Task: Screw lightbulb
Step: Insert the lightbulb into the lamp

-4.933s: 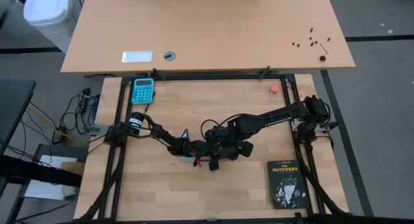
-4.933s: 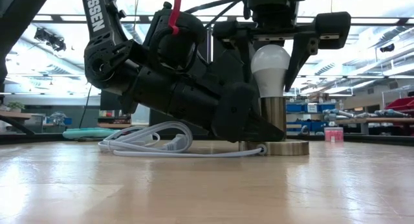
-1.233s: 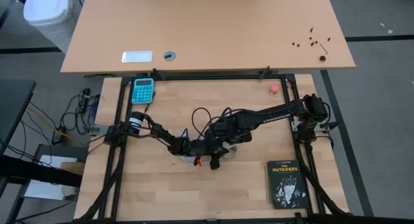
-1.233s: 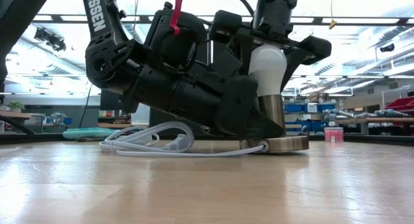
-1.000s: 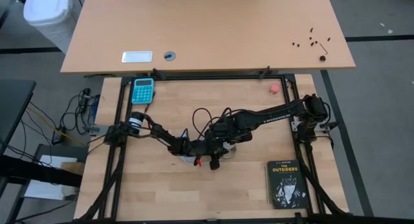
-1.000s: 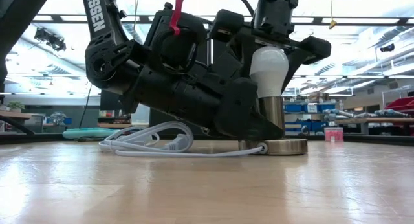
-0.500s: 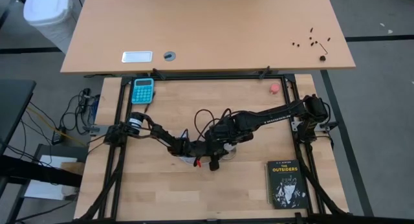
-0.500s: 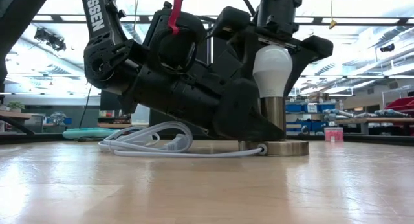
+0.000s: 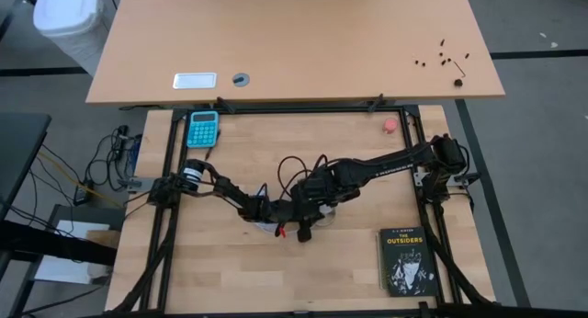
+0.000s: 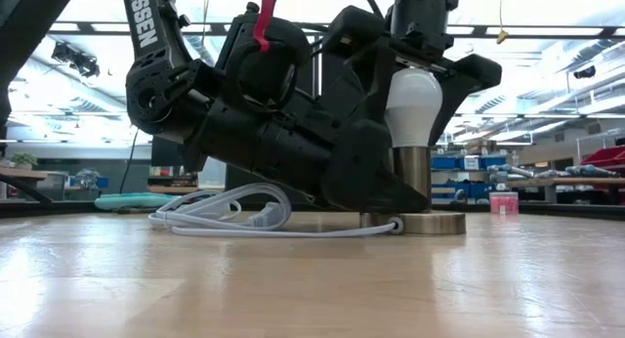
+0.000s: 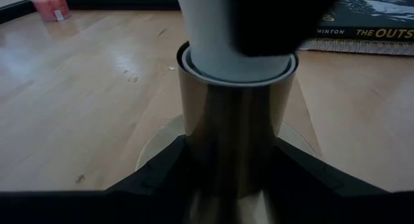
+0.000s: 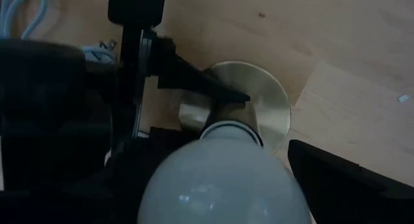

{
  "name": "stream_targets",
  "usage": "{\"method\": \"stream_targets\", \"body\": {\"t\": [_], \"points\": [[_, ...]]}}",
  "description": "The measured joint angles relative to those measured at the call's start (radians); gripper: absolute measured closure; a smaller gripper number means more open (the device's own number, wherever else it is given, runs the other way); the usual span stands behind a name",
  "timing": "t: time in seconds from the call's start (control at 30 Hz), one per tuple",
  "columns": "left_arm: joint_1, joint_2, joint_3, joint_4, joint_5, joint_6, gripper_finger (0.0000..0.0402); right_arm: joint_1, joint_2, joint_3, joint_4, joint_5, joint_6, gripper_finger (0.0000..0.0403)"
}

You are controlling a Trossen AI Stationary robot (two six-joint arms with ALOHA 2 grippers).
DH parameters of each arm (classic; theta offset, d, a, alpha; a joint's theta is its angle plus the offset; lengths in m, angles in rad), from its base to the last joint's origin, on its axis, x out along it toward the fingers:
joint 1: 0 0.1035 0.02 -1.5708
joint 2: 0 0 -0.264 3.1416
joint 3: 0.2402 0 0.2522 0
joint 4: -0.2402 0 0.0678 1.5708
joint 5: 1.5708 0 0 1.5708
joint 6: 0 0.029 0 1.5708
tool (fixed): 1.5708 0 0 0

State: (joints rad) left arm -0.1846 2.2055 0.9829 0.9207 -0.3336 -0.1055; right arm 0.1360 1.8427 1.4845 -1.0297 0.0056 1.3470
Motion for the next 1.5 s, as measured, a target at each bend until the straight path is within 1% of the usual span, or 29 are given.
{"method": "stream_targets", "body": {"t": [0.67,0.87,1.27,1.5], "points": [[0.001,0.000,0.000,0.000,-0.009,0.000,0.0202,0.049,0.000,-0.001,-0.004,0.009,-0.126,0.0072],[0.001,0.000,0.000,0.000,-0.008,0.000,0.0202,0.052,0.000,-0.002,-0.004,0.045,-0.245,0.0072],[0.001,0.000,0.000,0.000,-0.008,0.000,0.0202,0.053,0.000,-0.002,-0.004,0.046,-0.544,0.0073],[0.001,0.000,0.000,0.000,-0.008,0.000,0.0202,0.053,0.000,-0.002,-0.004,0.046,-0.685,0.0073]]}}
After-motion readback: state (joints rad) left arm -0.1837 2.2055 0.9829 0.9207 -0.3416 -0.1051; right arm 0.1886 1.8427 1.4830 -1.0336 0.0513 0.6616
